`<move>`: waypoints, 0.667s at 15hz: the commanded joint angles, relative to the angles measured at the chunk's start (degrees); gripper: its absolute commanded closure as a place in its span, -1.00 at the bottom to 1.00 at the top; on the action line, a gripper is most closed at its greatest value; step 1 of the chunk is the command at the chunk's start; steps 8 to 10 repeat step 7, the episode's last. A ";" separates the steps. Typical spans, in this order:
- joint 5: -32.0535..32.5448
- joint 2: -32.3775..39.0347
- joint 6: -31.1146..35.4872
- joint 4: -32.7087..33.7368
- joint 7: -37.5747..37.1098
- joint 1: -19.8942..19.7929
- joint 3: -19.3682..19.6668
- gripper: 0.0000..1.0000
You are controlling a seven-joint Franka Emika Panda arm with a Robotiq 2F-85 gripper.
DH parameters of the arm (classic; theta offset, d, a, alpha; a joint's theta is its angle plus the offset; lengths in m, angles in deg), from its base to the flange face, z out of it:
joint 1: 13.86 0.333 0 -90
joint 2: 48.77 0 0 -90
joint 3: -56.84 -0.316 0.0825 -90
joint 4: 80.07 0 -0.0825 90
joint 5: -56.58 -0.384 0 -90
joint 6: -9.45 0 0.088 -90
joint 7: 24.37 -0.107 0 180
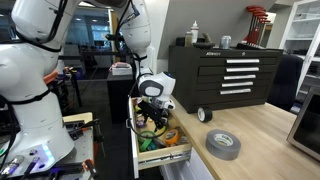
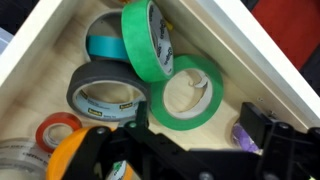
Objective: Put the green masking tape in the drawer
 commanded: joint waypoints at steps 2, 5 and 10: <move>5.50 -4.89 -2.23 0.86 -6.04 4.13 1.82 -1.00; 6.06 -2.87 -0.26 1.94 -5.55 3.10 0.55 -1.00; 6.87 -4.13 -0.26 1.99 -6.79 4.16 1.14 -1.00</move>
